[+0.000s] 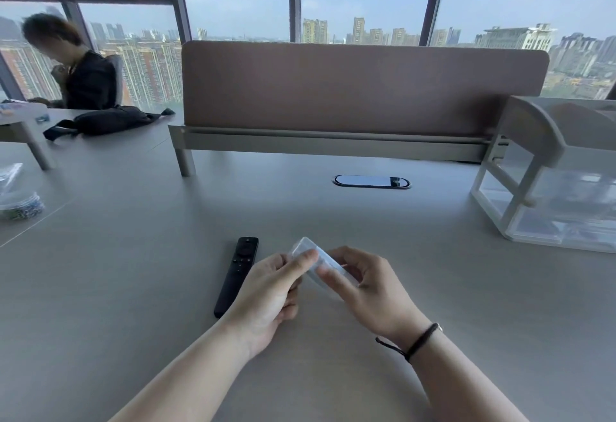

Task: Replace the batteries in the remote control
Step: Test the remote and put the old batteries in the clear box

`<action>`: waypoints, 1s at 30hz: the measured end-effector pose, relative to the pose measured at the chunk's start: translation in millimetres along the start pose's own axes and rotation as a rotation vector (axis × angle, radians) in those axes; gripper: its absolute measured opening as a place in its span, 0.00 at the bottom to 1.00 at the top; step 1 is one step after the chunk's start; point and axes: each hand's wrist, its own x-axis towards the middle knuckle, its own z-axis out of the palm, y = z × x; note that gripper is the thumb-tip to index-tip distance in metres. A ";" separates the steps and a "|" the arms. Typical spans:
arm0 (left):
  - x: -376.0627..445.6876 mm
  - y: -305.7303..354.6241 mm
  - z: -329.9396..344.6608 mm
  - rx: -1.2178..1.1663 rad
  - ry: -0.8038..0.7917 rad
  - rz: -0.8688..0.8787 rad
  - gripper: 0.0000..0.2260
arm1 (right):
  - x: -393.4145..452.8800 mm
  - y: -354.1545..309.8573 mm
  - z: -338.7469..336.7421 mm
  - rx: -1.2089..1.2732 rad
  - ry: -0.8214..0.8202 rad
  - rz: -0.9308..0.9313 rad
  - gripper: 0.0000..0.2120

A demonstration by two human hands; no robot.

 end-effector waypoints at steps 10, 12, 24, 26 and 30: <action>0.3 -0.7 -1.5 0.003 -0.046 0.047 0.17 | 2.3 -2.4 2.3 0.098 0.051 0.031 0.09; -0.5 -0.3 -1.7 0.011 -0.124 0.029 0.13 | 4.6 -4.0 -1.0 0.314 0.136 0.163 0.13; -7.7 0.6 -0.3 0.580 -0.230 0.138 0.21 | 14.2 6.3 -7.6 0.569 0.351 0.443 0.25; -7.0 0.3 -1.8 0.617 -0.231 0.133 0.22 | 13.6 8.3 -5.3 0.488 0.364 0.391 0.25; -7.9 0.1 -0.7 0.659 -0.191 0.118 0.27 | 14.6 9.0 -3.3 0.355 0.376 0.298 0.19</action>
